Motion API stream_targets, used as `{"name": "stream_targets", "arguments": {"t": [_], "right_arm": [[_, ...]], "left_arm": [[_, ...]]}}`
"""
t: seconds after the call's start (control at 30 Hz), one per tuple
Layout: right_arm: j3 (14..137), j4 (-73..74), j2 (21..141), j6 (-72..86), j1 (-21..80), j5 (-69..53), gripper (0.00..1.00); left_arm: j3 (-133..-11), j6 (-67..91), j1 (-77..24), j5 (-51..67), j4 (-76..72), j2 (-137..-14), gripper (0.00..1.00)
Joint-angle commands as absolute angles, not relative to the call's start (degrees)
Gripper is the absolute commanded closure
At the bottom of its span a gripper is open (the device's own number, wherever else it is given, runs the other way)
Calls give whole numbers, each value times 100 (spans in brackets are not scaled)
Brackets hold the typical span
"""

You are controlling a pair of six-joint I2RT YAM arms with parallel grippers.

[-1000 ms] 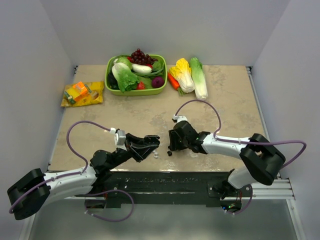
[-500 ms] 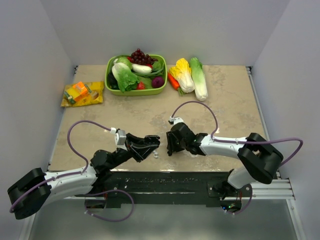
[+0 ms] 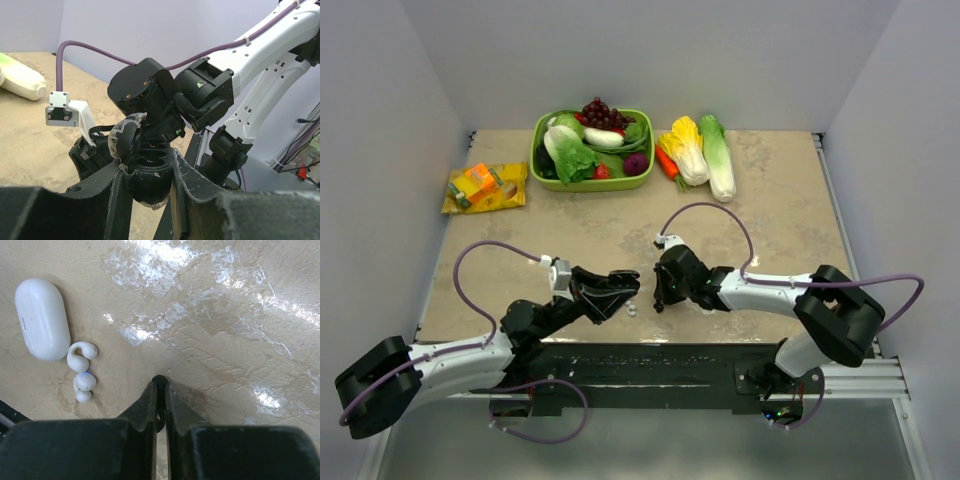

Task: Insert the wireless bluetooth earbuds into the charging case
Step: Pick up the earbud from the center of the board, then place the earbud in the charging case.

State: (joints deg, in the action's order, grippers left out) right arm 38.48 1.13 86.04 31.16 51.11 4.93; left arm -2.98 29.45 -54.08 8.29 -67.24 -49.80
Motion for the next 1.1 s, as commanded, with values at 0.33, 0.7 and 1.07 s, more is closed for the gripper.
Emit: {"name": "stream_targets", "arguments": {"t": [0.33, 0.7, 1.07], "right_arm": [[4209, 1484, 5955, 2638, 5115, 1258, 100], [5167, 2145, 3973, 1415, 5124, -991, 100], [5651, 2206, 4280, 984, 5177, -2566, 100]], "left_arm": [[501, 2795, -5423, 642, -6654, -4430, 100], [263, 2812, -4782, 1614, -7265, -4560, 100], [-1097, 3278, -4781, 4068, -8219, -6776, 100]]}}
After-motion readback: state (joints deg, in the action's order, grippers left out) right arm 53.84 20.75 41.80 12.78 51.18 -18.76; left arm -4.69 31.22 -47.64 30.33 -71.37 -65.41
